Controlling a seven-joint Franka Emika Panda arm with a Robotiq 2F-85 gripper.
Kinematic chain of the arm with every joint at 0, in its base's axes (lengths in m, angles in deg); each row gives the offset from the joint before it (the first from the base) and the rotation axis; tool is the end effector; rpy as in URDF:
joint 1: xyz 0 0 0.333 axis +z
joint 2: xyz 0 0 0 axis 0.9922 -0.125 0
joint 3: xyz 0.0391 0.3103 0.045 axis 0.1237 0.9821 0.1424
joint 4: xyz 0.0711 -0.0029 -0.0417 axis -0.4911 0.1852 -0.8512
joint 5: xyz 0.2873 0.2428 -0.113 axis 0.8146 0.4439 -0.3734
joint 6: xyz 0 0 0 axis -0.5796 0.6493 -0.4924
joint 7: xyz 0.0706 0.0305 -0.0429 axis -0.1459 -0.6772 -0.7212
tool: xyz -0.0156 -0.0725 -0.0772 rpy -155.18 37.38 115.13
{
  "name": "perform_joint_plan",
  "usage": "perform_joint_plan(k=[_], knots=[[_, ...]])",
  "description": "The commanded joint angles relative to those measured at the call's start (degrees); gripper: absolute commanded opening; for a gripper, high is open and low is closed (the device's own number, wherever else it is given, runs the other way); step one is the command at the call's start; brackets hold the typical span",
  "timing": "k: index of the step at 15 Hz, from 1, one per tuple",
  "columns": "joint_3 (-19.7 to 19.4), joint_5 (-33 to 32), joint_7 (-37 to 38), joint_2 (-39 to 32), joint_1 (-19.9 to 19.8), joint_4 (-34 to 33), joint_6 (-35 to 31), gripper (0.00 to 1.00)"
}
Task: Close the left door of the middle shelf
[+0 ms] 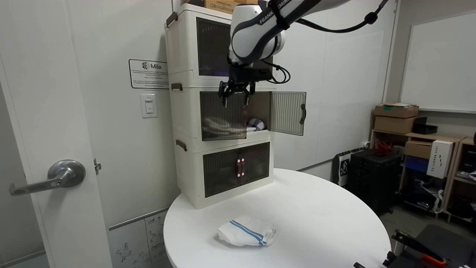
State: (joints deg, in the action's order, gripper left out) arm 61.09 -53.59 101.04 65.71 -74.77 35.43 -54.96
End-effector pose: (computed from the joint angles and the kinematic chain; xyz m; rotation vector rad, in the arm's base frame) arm 0.6679 0.1103 0.4802 2.9292 -0.1587 0.7090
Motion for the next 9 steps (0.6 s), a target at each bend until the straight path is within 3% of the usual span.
perform_joint_plan(k=[1,9], knots=[[-3.04,-4.15,5.07,-5.82,2.93,-7.13,0.03,1.0],[-6.15,-4.72,4.64,-10.19,5.3,-13.68,-0.44,1.0]])
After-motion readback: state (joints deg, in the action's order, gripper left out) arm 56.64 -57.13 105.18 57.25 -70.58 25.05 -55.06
